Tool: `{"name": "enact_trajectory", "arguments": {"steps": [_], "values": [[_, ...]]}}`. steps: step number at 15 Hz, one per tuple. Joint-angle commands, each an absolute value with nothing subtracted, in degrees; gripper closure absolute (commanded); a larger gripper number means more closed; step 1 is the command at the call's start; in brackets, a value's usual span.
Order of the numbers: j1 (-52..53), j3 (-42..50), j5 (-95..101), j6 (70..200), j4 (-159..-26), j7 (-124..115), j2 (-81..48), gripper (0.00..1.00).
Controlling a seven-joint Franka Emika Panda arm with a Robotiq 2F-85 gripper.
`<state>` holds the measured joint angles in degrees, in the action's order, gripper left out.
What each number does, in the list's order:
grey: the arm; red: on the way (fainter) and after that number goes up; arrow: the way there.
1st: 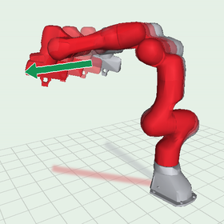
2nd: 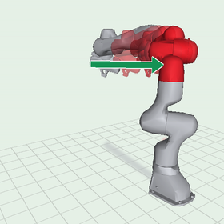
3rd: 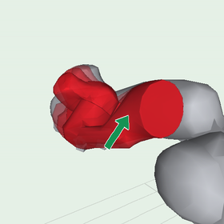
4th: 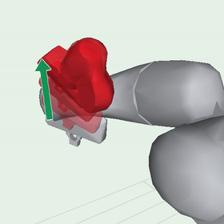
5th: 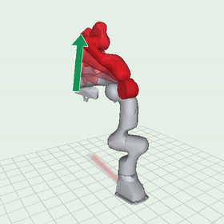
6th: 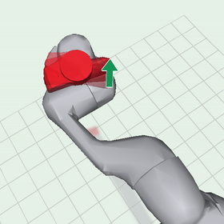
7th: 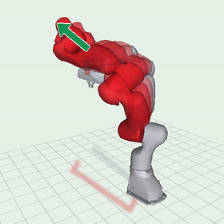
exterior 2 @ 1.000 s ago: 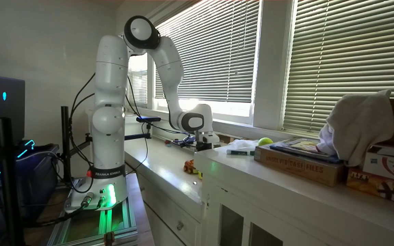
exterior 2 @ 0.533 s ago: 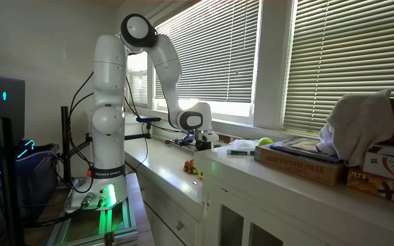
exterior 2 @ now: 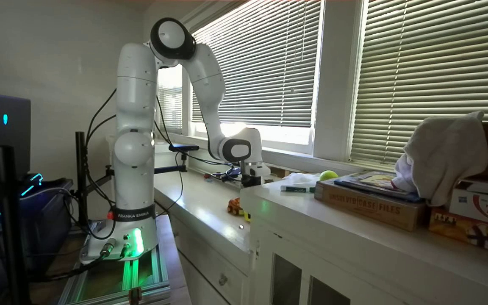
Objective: Put the yellow bowl next to the purple bowl
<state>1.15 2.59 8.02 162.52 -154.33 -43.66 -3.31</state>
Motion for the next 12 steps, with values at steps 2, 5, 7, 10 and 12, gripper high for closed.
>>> {"name": "enact_trajectory", "arguments": {"steps": [2,5,7,10,12], "values": [[2.5,1.7,7.0,162.3,-155.3,-44.2,-3.2,0.64],[3.2,0.6,5.4,161.8,-156.0,-42.9,-3.2,0.64],[3.7,-0.1,5.0,161.7,-156.7,-42.7,-3.2,0.64],[4.4,-1.8,2.5,162.6,-158.1,-40.7,-3.4,0.64],[4.8,-2.8,0.6,163.4,-157.3,-39.2,-4.7,0.64]]}}
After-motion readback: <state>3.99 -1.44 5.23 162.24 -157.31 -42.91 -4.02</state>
